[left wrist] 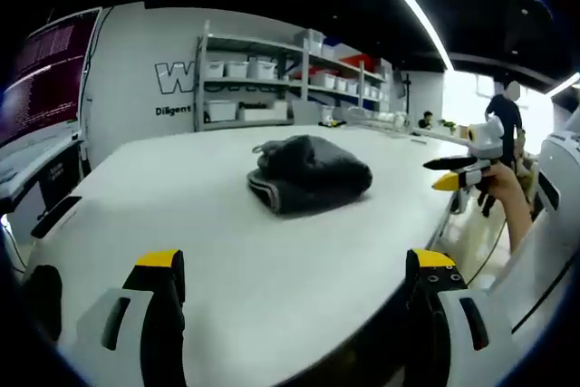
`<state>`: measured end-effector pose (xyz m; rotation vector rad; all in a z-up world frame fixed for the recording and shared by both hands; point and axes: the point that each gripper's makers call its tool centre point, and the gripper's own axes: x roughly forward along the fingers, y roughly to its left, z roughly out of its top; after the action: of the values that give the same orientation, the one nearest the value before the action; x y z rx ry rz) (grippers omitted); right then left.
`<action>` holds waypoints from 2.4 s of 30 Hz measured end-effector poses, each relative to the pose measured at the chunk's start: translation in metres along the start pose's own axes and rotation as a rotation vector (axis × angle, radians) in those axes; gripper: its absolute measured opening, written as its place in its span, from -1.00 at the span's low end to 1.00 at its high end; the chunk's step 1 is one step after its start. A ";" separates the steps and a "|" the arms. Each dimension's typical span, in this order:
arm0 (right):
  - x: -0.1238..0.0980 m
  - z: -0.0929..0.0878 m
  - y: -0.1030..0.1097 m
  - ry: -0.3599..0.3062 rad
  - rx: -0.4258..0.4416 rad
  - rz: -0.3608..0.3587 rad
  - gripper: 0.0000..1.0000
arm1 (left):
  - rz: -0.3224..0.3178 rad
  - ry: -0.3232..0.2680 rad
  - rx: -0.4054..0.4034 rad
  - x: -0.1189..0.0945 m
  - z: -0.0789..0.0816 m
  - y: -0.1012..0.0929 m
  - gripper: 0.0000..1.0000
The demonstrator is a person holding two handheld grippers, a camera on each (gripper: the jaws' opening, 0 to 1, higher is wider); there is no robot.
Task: Open the folded towel by lifting each exposed corner and separating the folded layers until the towel lies flat within the target outline without major curled edges
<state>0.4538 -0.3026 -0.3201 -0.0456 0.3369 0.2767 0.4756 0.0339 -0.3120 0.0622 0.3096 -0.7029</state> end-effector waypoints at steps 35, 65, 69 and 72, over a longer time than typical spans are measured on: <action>0.178 0.108 0.157 -0.012 -0.513 0.201 -0.36 | -0.013 -0.022 0.012 0.000 0.000 -0.001 0.99; 0.040 0.049 -0.086 -0.054 -0.131 -0.306 -0.87 | -0.036 -0.028 0.045 0.012 0.011 -0.011 0.99; 0.036 0.003 -0.095 0.012 -0.061 -0.309 -0.87 | -0.051 -0.012 0.053 0.016 0.010 -0.018 0.99; 0.034 -0.007 -0.090 0.025 -0.063 -0.300 -0.86 | -0.057 0.000 0.061 0.018 0.009 -0.022 0.99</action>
<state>0.5073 -0.3814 -0.3384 -0.1604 0.3414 -0.0110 0.4770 0.0047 -0.3078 0.1113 0.2908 -0.7691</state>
